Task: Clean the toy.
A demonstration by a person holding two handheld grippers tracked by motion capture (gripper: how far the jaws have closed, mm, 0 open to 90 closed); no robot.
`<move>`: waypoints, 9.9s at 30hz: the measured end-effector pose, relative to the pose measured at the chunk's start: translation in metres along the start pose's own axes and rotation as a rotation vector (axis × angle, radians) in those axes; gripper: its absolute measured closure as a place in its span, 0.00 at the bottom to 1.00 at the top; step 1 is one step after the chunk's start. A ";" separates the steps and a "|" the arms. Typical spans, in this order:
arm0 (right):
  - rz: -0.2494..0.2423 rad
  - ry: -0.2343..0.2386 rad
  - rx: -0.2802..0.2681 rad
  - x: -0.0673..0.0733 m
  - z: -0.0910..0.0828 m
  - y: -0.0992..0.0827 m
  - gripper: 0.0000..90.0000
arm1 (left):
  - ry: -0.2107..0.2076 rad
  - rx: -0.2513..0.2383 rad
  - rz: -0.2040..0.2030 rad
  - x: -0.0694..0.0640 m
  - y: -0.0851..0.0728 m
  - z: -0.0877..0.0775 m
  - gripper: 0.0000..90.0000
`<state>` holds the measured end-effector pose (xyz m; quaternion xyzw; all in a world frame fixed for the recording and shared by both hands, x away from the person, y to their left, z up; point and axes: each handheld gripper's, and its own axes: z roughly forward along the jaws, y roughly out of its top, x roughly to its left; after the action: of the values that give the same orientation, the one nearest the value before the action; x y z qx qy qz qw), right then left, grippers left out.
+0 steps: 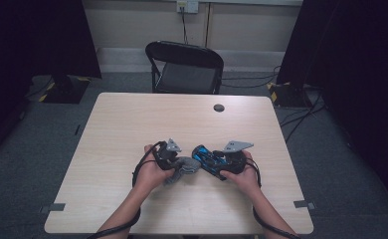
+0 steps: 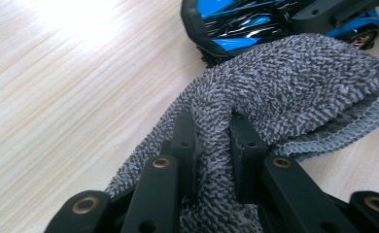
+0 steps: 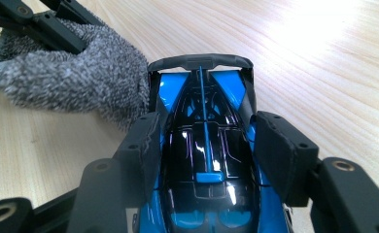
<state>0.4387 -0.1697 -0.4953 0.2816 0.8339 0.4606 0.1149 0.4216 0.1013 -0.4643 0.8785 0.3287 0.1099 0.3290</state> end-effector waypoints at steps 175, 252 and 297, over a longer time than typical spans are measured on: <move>0.004 0.003 -0.003 0.000 0.000 0.000 0.49 | -0.177 0.023 0.147 -0.052 0.013 0.015 0.84; 0.000 0.001 -0.001 0.000 0.000 0.000 0.49 | 0.007 -0.007 -0.015 0.007 -0.012 -0.011 0.84; -0.063 0.010 -0.051 0.003 -0.012 0.011 0.38 | -0.102 0.000 0.035 -0.021 -0.013 -0.025 0.81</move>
<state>0.4348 -0.1722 -0.4791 0.2501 0.8308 0.4793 0.1324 0.3885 0.1077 -0.4531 0.8885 0.2960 0.0708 0.3434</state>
